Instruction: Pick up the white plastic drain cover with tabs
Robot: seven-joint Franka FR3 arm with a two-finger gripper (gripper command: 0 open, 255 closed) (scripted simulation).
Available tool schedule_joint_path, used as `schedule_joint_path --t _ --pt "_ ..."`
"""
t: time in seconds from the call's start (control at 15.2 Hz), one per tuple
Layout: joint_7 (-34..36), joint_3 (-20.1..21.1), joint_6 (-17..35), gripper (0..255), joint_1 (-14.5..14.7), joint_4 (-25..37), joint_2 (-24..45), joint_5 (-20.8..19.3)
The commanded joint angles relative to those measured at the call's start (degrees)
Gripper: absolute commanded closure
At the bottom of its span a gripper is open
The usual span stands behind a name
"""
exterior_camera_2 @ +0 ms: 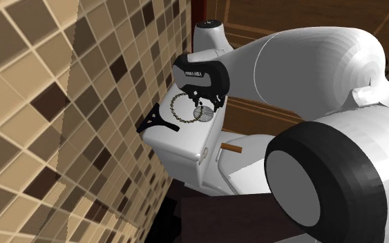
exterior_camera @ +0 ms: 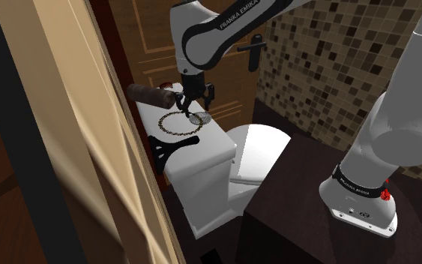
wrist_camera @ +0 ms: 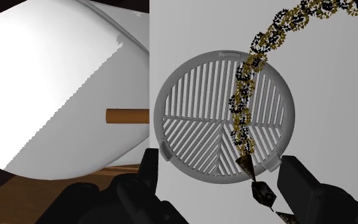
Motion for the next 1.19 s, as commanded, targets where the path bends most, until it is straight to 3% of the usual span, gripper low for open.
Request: schedule_joint_path --t 0.0,1.12 --pt "0.00 0.01 0.00 255 0.01 -0.04 0.03 0.01" --pt "-1.03 0.08 -10.95 255 -0.11 6.91 -4.10 1.30"
